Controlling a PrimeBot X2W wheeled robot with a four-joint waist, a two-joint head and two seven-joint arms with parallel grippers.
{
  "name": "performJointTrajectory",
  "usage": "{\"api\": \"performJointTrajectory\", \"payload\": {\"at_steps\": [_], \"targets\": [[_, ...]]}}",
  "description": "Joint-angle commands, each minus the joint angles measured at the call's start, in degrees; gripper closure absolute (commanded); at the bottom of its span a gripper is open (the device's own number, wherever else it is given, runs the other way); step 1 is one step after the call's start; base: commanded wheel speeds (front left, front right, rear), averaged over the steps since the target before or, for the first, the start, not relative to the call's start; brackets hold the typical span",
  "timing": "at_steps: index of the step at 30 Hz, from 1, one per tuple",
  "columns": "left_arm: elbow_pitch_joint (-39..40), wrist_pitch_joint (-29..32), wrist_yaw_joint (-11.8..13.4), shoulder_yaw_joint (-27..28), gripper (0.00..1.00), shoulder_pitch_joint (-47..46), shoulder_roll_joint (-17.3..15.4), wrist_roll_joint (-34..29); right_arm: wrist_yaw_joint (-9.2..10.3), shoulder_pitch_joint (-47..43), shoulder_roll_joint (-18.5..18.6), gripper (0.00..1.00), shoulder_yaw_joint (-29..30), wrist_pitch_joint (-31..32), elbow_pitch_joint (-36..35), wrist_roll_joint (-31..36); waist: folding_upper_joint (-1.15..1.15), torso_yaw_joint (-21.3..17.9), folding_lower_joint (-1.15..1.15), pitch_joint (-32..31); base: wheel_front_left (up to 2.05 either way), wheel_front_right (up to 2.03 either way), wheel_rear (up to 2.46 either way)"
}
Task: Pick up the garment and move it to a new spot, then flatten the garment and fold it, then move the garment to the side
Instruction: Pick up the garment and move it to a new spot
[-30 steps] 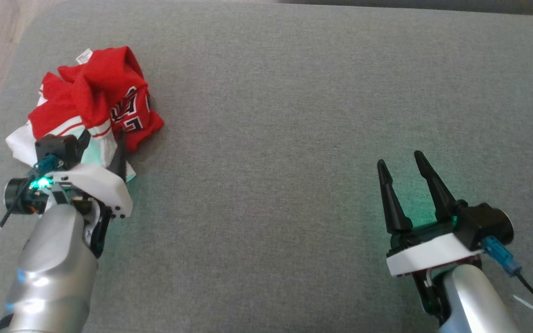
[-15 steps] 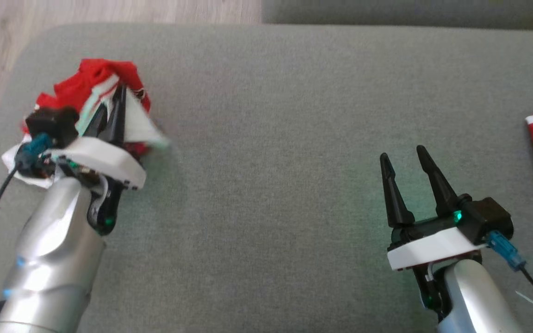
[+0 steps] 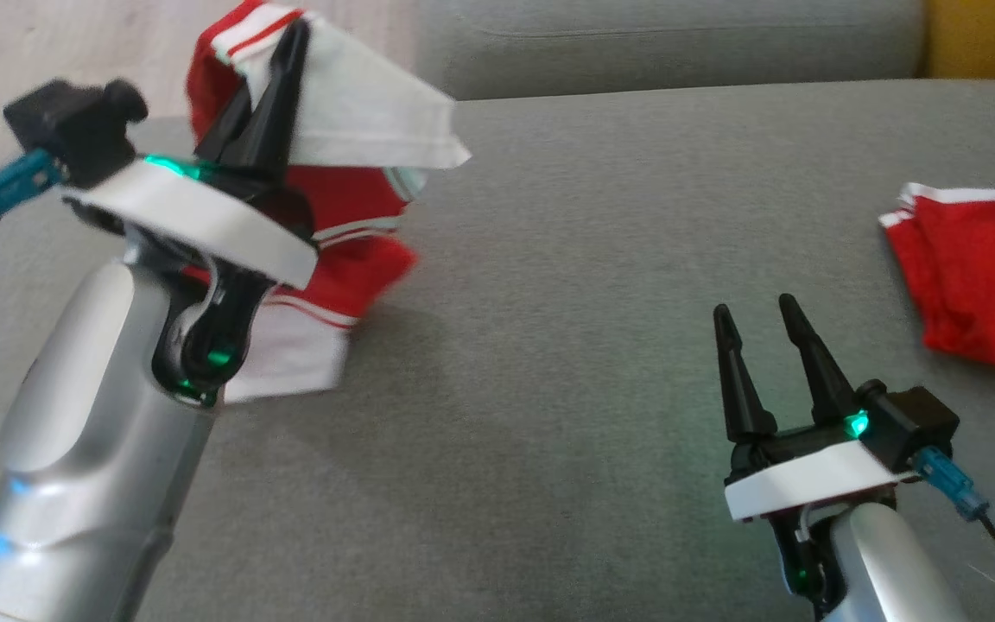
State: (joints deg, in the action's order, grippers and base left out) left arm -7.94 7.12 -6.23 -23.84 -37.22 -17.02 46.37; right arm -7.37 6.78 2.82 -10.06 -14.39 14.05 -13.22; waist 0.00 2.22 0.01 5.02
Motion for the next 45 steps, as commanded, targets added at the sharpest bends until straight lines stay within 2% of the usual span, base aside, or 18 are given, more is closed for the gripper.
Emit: {"api": "performJointTrajectory", "payload": {"at_steps": [1,6,15,21,25,27,30,33,38,39,40,43,45], "targets": [[3.0,0.8,0.5,2.3,1.00,-4.2,-1.4,0.2,-0.12,1.4,0.1,0.00,-1.5,-0.6,-2.0,-0.5,0.00,-1.4,-0.01,-0.2,0.00,0.00,0.00],[5.3,4.1,1.4,0.2,1.00,-8.8,0.8,0.2,-0.12,2.5,0.1,0.00,-2.9,-0.6,-2.5,-2.1,0.00,-5.5,-0.01,0.4,0.00,0.00,0.00],[2.3,3.6,0.9,-1.2,1.00,-21.2,11.0,4.4,-0.12,4.5,0.1,0.00,-4.5,-0.6,-3.4,-5.0,0.00,-13.7,-0.01,2.3,0.00,0.00,0.00],[3.5,3.4,1.4,-0.8,1.00,-22.2,13.0,9.4,-0.12,4.4,0.1,0.00,-3.5,-0.6,-3.9,-5.2,0.00,-15.1,-0.01,3.6,0.00,0.00,0.00],[2.4,6.5,0.6,-0.3,1.00,-17.9,9.5,12.8,-0.12,4.5,0.1,0.00,-2.9,-0.6,-4.5,-5.0,0.00,-14.8,-0.01,5.2,0.00,0.00,0.00],[1.2,9.7,-0.3,-1.0,1.00,-15.1,5.6,14.5,-0.12,4.7,0.1,0.00,-2.5,-0.6,-4.7,-5.0,0.00,-14.3,-0.01,6.2,0.00,0.00,0.00],[-1.7,12.0,-1.0,-2.4,1.00,-13.1,-2.1,13.6,-0.12,5.4,0.1,0.00,-2.7,-0.6,-4.8,-4.6,0.00,-13.5,-0.01,8.1,0.00,0.00,0.00],[-5.6,10.8,-1.2,-3.1,1.00,-13.7,-8.3,12.4,-0.12,6.3,0.1,0.00,-3.2,-0.6,-5.2,-4.3,0.00,-13.2,-0.01,10.3,0.00,0.00,0.00],[-12.6,6.1,-1.2,-7.5,1.00,-17.8,-15.2,7.5,-0.12,7.4,0.1,0.00,-3.6,-0.6,-5.4,-3.6,0.00,-12.8,-0.01,12.6,0.00,0.00,0.00],[-14.7,4.4,-1.2,-8.0,0.93,-18.9,-15.9,6.0,-0.12,7.6,0.1,0.00,-3.6,-0.6,-5.4,-3.5,0.00,-12.8,-0.01,12.9,0.00,0.00,0.00],[-17.0,2.3,-1.2,-8.4,0.00,-20.1,-16.6,3.8,-0.12,7.7,0.1,0.00,-3.6,-0.6,-5.3,-3.3,0.00,-12.7,-0.01,13.1,0.00,0.00,0.00],[-21.7,-2.7,-0.2,-8.4,0.00,-22.4,-16.3,0.2,-0.12,8.0,0.1,0.00,-3.6,-0.6,-5.2,-3.1,0.00,-12.6,-0.01,13.2,0.00,0.00,0.00],[-27.0,-9.0,1.3,-7.7,0.00,-24.6,-13.8,-1.6,-0.12,8.2,0.1,0.00,-3.6,-0.6,-5.0,-2.5,0.00,-12.3,-0.01,13.0,0.00,0.00,0.00]]}}
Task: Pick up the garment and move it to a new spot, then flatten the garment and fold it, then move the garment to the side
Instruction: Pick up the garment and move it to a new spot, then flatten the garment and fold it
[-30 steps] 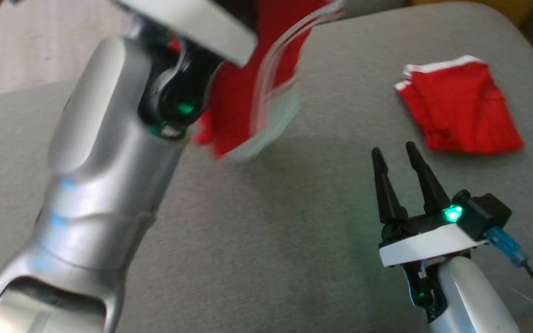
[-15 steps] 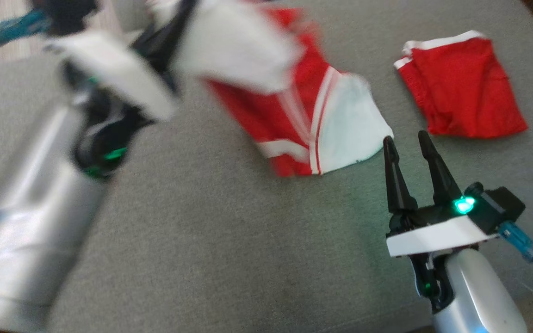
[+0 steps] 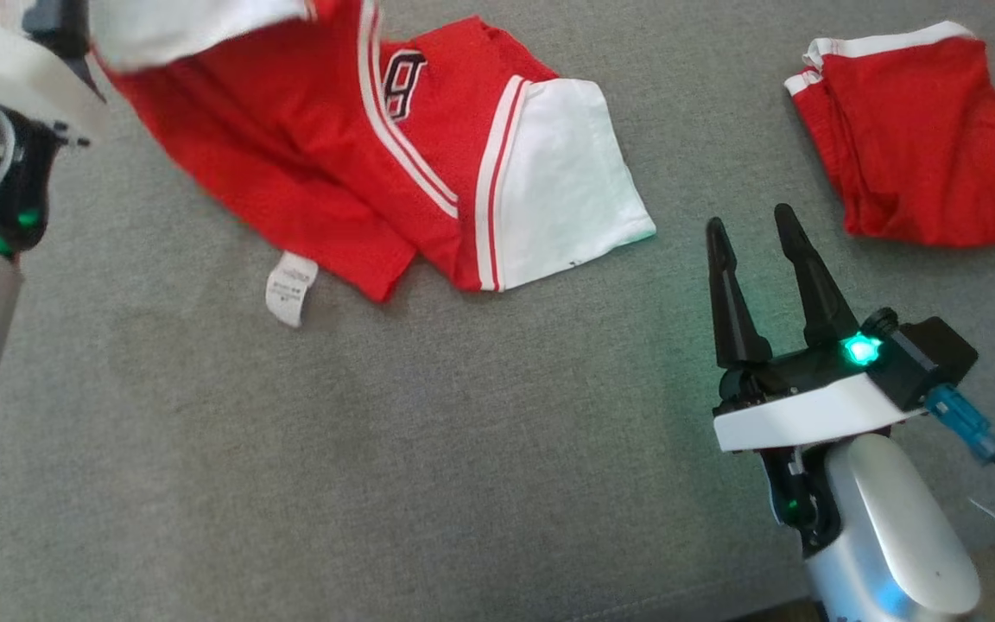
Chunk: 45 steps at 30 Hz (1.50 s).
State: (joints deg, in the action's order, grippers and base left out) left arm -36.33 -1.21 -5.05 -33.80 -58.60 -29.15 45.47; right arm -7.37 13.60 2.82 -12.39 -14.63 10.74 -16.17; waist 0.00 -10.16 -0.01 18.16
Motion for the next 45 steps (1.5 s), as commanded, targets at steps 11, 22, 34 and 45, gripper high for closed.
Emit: {"api": "performJointTrajectory", "payload": {"at_steps": [11,22,34,45], "targets": [[-0.3,-12.9,-1.0,-1.2,0.00,-1.0,3.6,-6.0,-0.12,0.2,0.1,0.00,1.5,-0.4,-2.2,3.8,0.00,4.7,0.01,-5.0,0.00,0.00,0.00],[16.8,-13.8,5.8,2.2,0.00,19.4,6.2,-10.9,-0.12,-3.2,0.1,0.00,6.1,-0.4,-2.3,6.9,0.00,11.3,0.01,-11.9,0.00,0.00,0.00],[29.6,-13.8,12.2,10.3,0.00,44.6,13.3,-17.0,-0.12,-8.7,0.1,0.00,5.4,-0.4,-1.4,7.6,0.00,13.6,0.01,-15.7,0.00,0.00,0.00],[31.4,-13.8,8.8,15.1,0.00,47.7,16.8,-22.3,-0.12,-7.4,0.1,0.00,4.7,-0.4,-1.2,9.3,0.00,14.8,0.01,-13.1,0.00,0.00,0.00]]}}
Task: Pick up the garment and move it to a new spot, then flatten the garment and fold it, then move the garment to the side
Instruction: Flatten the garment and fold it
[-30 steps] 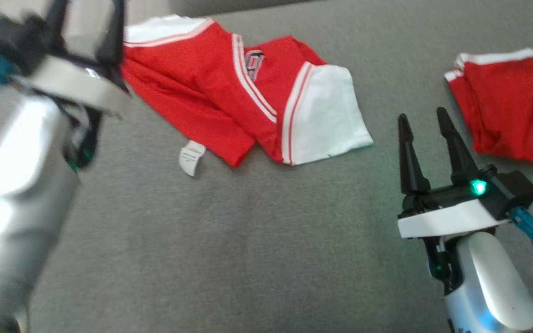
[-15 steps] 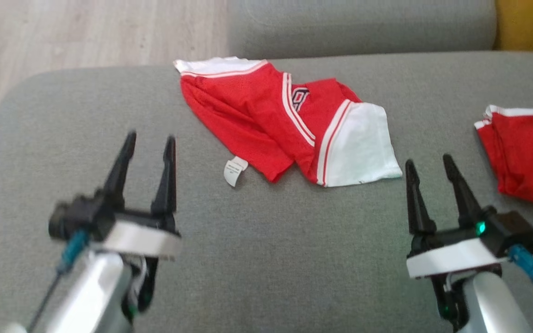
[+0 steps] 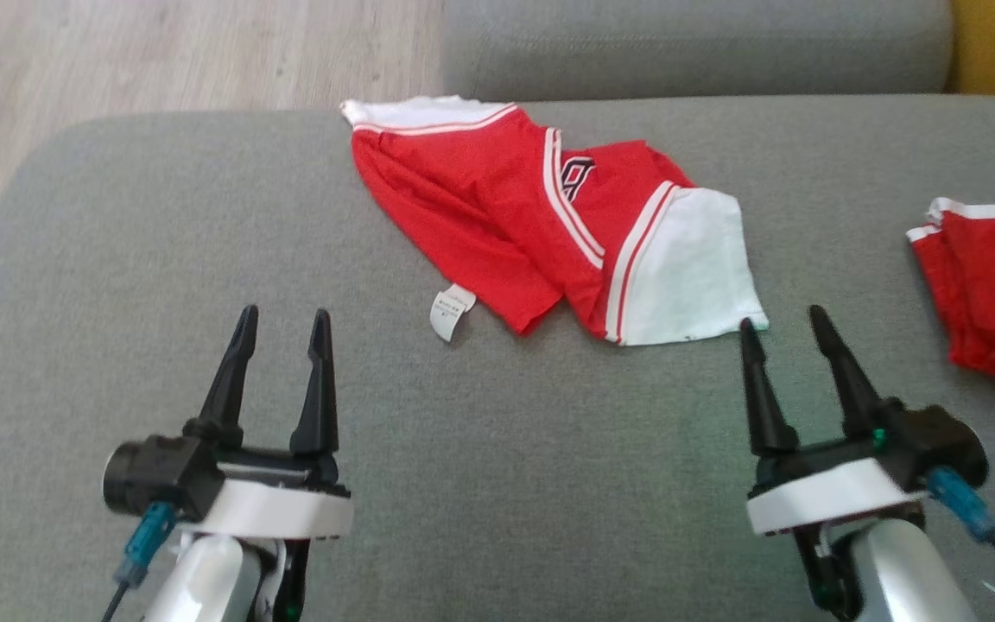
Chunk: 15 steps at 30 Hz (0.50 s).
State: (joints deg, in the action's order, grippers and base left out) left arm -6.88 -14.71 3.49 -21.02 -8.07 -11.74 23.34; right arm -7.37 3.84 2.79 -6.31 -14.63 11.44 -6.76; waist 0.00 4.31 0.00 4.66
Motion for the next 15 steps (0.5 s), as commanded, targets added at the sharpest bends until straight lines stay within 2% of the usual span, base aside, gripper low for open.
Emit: {"api": "performJointTrajectory", "payload": {"at_steps": [1,5,11,15], "targets": [[1.9,-0.3,-0.1,2.6,0.00,-3.2,-0.3,-0.6,-0.12,2.8,0.1,0.00,-1.7,-0.4,-1.2,0.6,0.00,0.5,0.00,0.9,0.00,0.00,0.00],[1.3,-0.3,-1.6,3.3,0.00,-4.1,0.9,-1.6,-0.12,6.3,0.1,0.00,-3.7,1.3,4.2,4.3,0.00,1.8,0.00,3.1,0.00,0.00,0.00],[-0.1,-0.3,-3.6,4.0,0.00,-5.3,2.9,-2.8,-0.12,13.3,0.1,0.00,-8.3,6.6,13.8,6.6,0.00,4.1,0.00,5.5,0.00,0.00,0.00],[-0.9,-0.3,-4.7,4.5,0.00,-6.2,3.9,-3.6,-0.12,17.4,0.1,0.00,-9.1,9.2,20.4,7.9,0.00,5.6,0.00,6.5,0.00,0.00,0.00]]}}
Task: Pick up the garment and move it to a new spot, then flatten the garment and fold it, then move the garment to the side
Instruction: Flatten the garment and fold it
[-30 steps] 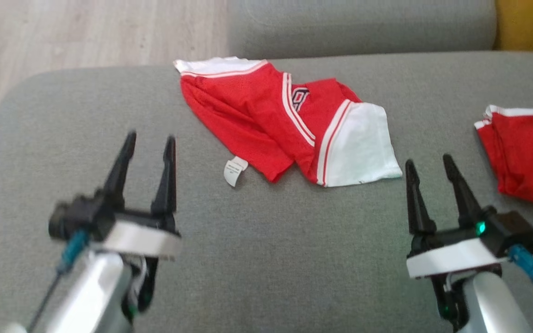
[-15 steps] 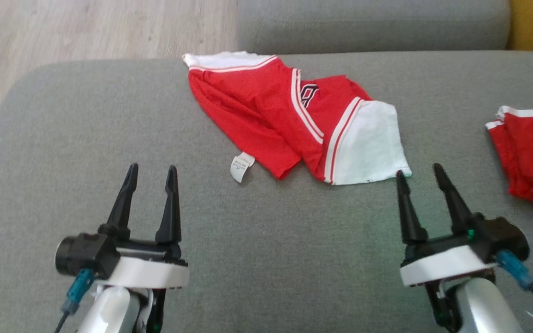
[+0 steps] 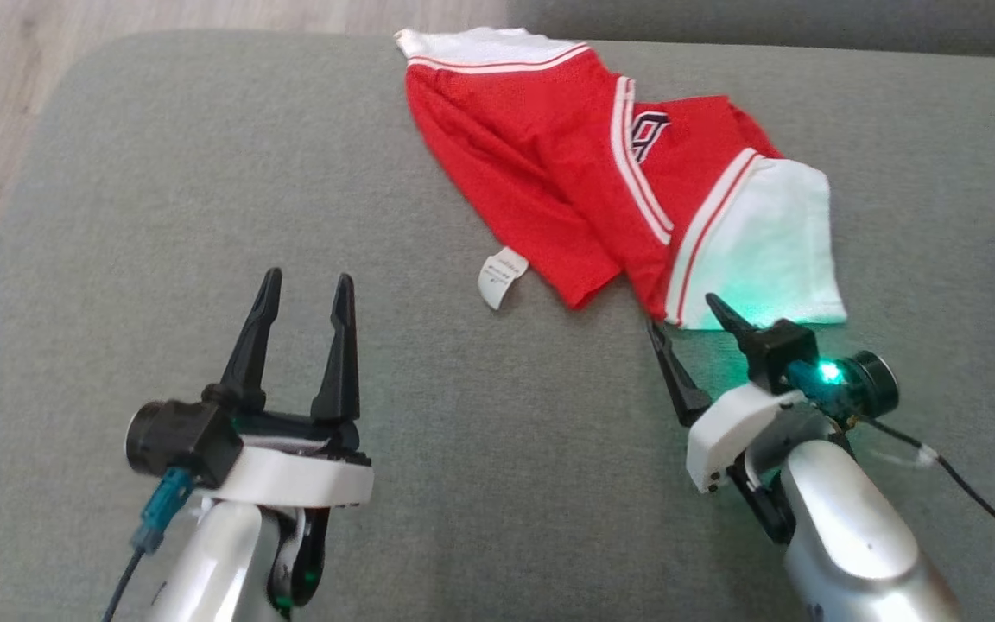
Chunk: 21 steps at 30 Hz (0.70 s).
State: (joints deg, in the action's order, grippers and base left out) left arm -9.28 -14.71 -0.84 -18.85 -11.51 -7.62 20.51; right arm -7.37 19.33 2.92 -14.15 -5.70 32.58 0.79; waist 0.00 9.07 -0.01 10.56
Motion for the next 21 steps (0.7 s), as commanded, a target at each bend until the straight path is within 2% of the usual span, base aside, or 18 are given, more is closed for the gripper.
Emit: {"api": "performJointTrajectory", "payload": {"at_steps": [1,11,12,13,14,21], "targets": [[1.3,-0.3,-0.6,2.5,0.00,-2.9,0.0,-0.9,-0.12,2.8,0.0,0.00,-1.4,0.7,0.8,0.8,0.00,1.2,0.01,0.8,0.00,0.00,0.00],[0.9,-0.3,-2.4,3.5,0.00,-3.9,2.4,-2.3,-0.12,9.1,0.0,0.00,-0.9,0.0,12.3,3.0,0.00,3.7,0.01,2.2,0.00,0.00,0.00],[0.8,-0.3,-2.6,3.5,0.00,-3.9,2.5,-2.4,-0.12,9.4,0.0,0.04,-0.6,-0.3,13.2,3.0,0.00,3.9,0.01,2.2,0.00,0.00,0.00],[0.6,-0.3,-2.7,3.5,0.00,-3.9,2.7,-2.6,-0.12,9.7,0.0,0.67,-0.3,-0.6,13.9,2.9,0.00,4.0,0.01,2.3,0.00,0.00,0.00],[0.5,-0.3,-2.9,3.5,0.00,-3.9,2.8,-2.7,-0.12,10.0,0.0,1.00,0.0,-1.1,14.5,2.8,0.00,4.1,0.01,2.2,0.00,0.00,0.00],[-0.4,-0.3,-3.3,4.7,0.00,-3.0,3.3,-3.5,-0.12,11.3,0.0,1.00,1.1,-6.1,15.0,-2.4,0.00,2.6,0.01,0.4,0.00,0.00,0.00]]}}
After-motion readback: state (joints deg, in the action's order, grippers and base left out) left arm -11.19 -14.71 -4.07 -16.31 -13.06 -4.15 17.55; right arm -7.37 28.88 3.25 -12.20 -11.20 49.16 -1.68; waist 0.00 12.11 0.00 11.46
